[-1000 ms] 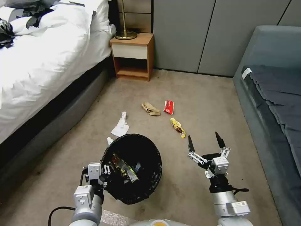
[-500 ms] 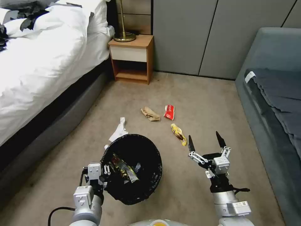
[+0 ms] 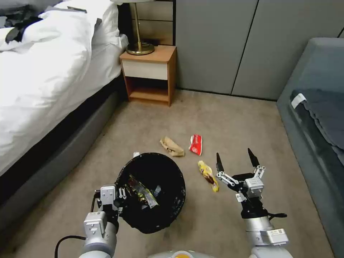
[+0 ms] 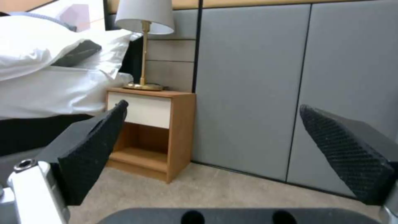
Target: Pick up the trash bin, then pick up the garbage from the floor and place it into the trash bin.
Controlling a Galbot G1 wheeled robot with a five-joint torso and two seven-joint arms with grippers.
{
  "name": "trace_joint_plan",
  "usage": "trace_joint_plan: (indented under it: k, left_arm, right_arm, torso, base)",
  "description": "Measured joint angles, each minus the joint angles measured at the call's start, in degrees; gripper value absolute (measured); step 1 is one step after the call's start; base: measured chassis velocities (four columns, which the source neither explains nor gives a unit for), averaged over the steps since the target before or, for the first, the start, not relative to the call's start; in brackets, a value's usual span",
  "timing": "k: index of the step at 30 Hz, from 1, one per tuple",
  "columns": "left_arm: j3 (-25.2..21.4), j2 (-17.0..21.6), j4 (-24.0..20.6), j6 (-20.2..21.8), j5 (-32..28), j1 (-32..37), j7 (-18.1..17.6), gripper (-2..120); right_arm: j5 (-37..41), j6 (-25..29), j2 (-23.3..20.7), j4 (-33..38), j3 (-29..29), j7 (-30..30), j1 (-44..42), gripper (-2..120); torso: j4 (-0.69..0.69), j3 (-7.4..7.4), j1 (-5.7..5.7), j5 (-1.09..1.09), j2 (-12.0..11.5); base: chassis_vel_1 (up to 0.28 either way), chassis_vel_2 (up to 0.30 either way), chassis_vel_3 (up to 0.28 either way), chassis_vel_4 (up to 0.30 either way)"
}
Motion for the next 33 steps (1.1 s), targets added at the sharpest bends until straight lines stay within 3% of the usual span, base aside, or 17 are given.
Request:
trace_joint_plan:
  k: [14, 20, 23, 25, 26, 28, 33]
  left_arm:
    - [-0.09, -0.05, 0.17, 0.11, -0.09, -0.3, -0.01, 1]
    - [-0.12, -0.02, 0.2, 0.11, -0.11, -0.14, -0.01, 1]
    - [-0.11, -0.03, 0.19, 0.1, -0.11, -0.05, -0.01, 1]
    - [-0.11, -0.06, -0.06, 0.09, -0.1, 0.05, -0.01, 1]
    - [-0.11, -0.06, -0.06, 0.09, -0.1, 0.05, -0.01, 1]
    - [-0.1, -0.13, -0.26, 0.09, -0.07, 0.1, 0.0, 1]
    - [-0.04, -0.32, -0.4, 0.03, 0.1, 0.44, -0.01, 1]
  right_arm:
    - [-0.19, 0.98, -0.11, -0.34, 0.44, -0.77, 1.38, 100]
    - [1.01, -2.3, -1.14, -0.34, 1.01, -1.06, 3.05, 100]
    - [4.28, -6.32, -1.99, -0.34, 1.15, -1.72, 5.24, 100]
    - [11.89, -15.9, -3.7, -0.11, 1.82, -4.09, 8.36, 100]
    - [11.89, -15.9, -3.7, -0.11, 1.82, -4.09, 8.36, 100]
    - [18.77, -24.98, -5.48, -0.35, 2.01, -6.14, 10.98, 100]
    - [21.89, -32.72, -7.65, -4.09, 0.98, -9.76, 13.8, 100]
  torso:
    - [-0.01, -0.01, 0.0, 0.0, 0.0]
    - [-0.01, -0.01, 0.0, 0.0, 0.0]
    - [-0.01, -0.01, 0.0, 0.0, 0.0]
    - [0.0, -0.01, -0.01, 0.0, 0.0]
    - [0.0, -0.01, -0.01, 0.0, 0.0]
    - [0.0, -0.01, 0.0, 0.0, 0.0]
    - [0.0, -0.01, 0.0, 0.0, 0.0]
  base:
    - [-0.025, 0.03, 0.021, -0.027]
    - [0.0, 0.0, 0.0, 0.0]
    - [0.0, 0.0, 0.0, 0.0]
    - [0.0, 0.0, 0.0, 0.0]
    - [0.0, 0.0, 0.0, 0.0]
    - [0.0, 0.0, 0.0, 0.0]
    - [0.0, 0.0, 0.0, 0.0]
